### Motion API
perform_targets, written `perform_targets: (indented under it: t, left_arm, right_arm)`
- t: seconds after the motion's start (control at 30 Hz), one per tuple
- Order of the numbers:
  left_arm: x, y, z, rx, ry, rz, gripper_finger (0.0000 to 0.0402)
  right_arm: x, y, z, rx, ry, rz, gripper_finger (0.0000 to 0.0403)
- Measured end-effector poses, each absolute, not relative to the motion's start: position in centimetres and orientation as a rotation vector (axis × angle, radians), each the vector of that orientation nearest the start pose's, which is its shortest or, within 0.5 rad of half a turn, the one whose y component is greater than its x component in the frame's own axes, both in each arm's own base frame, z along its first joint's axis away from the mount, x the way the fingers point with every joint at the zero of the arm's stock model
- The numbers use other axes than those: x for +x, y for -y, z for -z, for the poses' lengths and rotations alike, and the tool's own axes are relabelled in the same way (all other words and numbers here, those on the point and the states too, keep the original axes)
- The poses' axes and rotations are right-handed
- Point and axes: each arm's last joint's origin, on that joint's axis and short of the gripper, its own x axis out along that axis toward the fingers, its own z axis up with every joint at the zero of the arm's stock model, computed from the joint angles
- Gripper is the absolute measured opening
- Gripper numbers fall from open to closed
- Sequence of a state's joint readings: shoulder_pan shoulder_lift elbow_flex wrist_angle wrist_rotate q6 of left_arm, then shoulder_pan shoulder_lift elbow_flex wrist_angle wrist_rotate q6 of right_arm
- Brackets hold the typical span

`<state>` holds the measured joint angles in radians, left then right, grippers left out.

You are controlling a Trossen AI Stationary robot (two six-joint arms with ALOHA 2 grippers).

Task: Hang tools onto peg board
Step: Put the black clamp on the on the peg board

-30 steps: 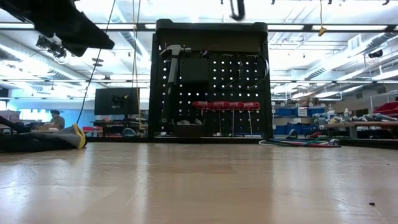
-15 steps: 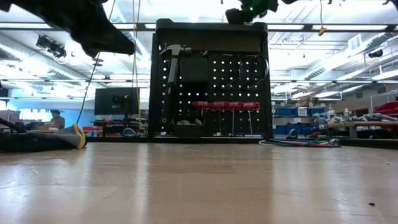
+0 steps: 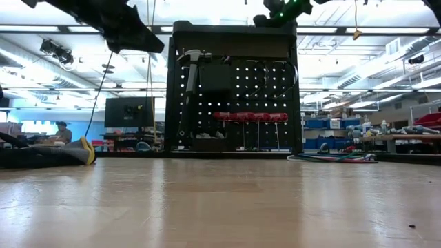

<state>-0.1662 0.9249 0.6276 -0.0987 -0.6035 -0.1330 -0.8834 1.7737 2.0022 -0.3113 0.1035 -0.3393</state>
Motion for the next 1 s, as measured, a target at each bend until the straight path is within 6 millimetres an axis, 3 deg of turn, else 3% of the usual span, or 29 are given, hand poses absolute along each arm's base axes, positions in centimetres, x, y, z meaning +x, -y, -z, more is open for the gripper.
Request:
perform_targets:
  t: [0.37,0.6,0.87,1.0]
  left_arm:
    - [19.6,1.3,-26.5,0.023,-0.356,-0.42,0.0108]
    - [19.1,1.6,-27.3,-0.115,-0.394,-0.326,0.0108]
    - [19.0,1.8,-28.1,-0.137,-0.465,-0.257,0.0108]
    - [19.0,1.8,-28.0,-0.138,-0.47,-0.25,0.0108]
  right_arm:
    - [24.1,30.0,-46.8,-0.173,-0.264,0.949,0.0194]
    - [23.4,29.3,-47.1,0.013,-0.219,0.965,0.0226]
    - [24.1,27.9,-47.4,0.083,-0.181,0.755,0.0255]
    - [24.1,27.3,-47.7,0.097,-0.182,0.76,0.0259]
